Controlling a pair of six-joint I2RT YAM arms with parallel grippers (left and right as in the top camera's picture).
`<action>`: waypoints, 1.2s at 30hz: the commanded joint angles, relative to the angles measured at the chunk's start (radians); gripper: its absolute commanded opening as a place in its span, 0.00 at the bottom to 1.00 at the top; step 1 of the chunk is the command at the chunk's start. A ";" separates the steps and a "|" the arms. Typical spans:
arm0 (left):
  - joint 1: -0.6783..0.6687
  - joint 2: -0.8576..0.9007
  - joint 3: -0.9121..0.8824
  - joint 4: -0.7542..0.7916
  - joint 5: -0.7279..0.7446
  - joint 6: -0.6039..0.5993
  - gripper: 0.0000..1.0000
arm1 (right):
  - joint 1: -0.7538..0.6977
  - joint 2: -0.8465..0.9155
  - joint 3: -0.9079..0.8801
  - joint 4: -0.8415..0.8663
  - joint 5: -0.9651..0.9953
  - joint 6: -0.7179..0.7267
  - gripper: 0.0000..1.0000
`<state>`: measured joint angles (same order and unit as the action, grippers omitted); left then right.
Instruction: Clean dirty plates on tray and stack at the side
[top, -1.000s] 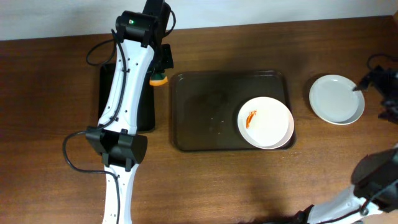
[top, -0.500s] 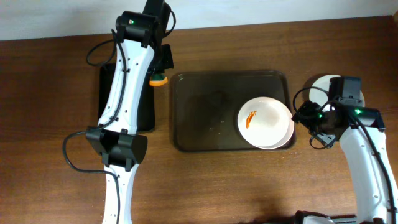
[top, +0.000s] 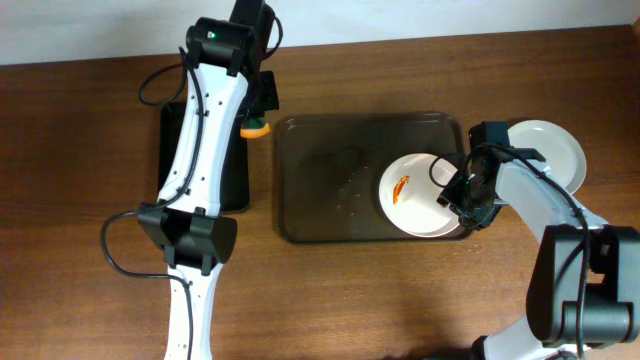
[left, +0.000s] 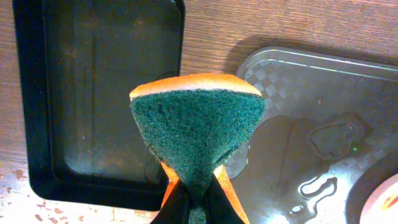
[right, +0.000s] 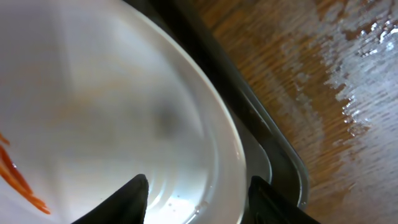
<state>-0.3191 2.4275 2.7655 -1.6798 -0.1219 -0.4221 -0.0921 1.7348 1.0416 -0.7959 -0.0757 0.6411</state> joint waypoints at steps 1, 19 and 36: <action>0.002 0.009 -0.003 0.002 0.002 0.012 0.05 | 0.008 0.008 -0.005 -0.004 0.010 0.023 0.53; -0.006 0.013 -0.019 0.010 0.013 0.012 0.00 | 0.327 0.059 -0.032 0.401 -0.011 0.074 0.04; -0.261 0.013 -0.639 0.505 0.212 0.080 0.00 | 0.327 0.126 -0.032 0.392 0.002 0.043 0.04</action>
<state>-0.5468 2.4413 2.1464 -1.1744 0.0525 -0.3725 0.2317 1.8206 1.0145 -0.3920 -0.0986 0.6949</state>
